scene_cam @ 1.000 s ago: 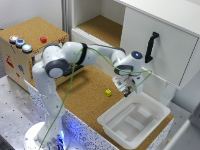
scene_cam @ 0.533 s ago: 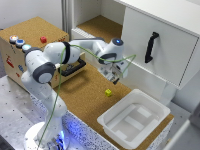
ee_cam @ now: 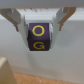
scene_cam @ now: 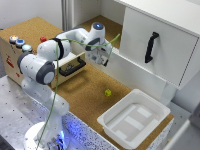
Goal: Place the grasped purple block inside the left cabinet
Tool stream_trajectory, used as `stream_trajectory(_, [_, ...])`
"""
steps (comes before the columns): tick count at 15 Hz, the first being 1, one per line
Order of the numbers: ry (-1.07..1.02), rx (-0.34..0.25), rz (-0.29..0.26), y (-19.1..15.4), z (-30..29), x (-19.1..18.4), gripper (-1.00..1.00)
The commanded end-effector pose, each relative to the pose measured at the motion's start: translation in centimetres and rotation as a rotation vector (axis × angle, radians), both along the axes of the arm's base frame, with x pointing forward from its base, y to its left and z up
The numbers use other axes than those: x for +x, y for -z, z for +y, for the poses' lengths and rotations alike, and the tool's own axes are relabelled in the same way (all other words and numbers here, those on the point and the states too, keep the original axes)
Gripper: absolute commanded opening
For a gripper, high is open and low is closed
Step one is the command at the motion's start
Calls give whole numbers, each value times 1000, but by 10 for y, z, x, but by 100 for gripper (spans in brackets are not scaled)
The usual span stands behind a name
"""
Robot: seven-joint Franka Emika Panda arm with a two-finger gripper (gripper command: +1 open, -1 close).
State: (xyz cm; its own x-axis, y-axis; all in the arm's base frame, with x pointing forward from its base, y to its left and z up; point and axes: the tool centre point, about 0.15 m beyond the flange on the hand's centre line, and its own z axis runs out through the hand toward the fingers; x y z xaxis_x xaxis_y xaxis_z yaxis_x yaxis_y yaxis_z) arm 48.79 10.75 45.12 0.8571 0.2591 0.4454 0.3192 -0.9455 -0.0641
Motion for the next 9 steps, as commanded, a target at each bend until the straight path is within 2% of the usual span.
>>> stream_trajectory(1, [52,-9,-50,-33,58,68,-100])
stream_trajectory(5, [149,-14,-79,-38,77,126,-100])
stream_trajectory(8, [214,-7,-70,-38,74,172,-100])
stream_trajectory(9, [210,-8,-49,-38,73,186,-100])
